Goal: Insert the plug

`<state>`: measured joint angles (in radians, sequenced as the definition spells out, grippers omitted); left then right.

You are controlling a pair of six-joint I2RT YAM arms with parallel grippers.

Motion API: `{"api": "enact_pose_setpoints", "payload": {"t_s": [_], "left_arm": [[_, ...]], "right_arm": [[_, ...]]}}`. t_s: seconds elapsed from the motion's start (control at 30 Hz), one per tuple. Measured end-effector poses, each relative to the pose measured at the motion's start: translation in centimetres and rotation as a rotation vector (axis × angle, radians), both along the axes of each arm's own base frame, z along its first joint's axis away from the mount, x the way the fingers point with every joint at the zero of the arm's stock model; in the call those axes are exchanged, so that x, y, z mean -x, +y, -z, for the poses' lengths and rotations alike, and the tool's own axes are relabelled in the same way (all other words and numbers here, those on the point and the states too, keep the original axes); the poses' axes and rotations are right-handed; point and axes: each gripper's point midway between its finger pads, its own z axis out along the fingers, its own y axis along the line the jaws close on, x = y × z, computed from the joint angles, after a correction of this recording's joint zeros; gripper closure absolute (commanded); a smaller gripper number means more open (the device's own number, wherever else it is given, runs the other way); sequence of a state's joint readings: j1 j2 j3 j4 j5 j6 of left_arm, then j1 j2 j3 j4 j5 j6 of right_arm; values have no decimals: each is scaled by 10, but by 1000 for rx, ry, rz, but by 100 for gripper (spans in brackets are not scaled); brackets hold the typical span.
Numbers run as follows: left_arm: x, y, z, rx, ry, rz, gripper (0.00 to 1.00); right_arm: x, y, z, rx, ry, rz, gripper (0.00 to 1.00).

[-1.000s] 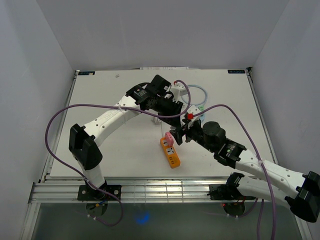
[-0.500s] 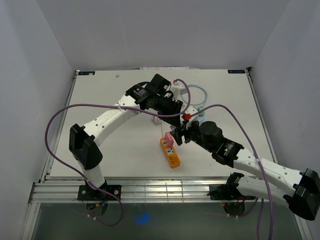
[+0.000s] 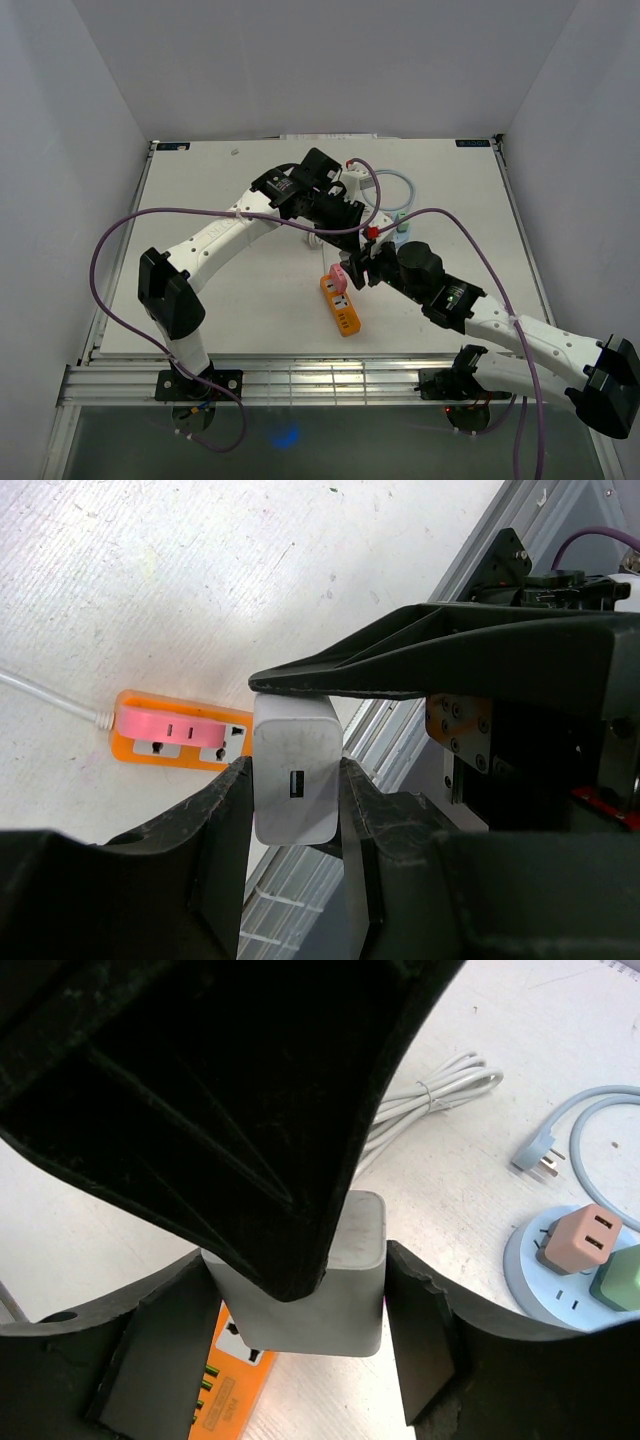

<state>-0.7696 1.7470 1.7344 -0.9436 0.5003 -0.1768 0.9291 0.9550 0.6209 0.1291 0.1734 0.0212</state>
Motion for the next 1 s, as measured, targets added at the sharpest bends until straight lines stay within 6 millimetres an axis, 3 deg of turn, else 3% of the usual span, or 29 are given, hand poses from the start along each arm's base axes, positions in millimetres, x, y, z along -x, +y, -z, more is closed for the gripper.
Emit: {"api": "enact_pose_setpoints", "payload": {"t_s": [0.03, 0.27, 0.57, 1.0], "left_arm": [[0, 0, 0, 0, 0, 1, 100], [3, -3, 1, 0, 4, 10, 100], [4, -5, 7, -9, 20, 15, 100], [4, -5, 7, -11, 20, 13, 100]], "right_arm": [[0, 0, 0, -1, 1, 1, 24], [0, 1, -3, -13, 4, 2, 23], [0, 1, -3, -15, 9, 6, 58], [0, 1, -3, -22, 14, 8, 65]]}}
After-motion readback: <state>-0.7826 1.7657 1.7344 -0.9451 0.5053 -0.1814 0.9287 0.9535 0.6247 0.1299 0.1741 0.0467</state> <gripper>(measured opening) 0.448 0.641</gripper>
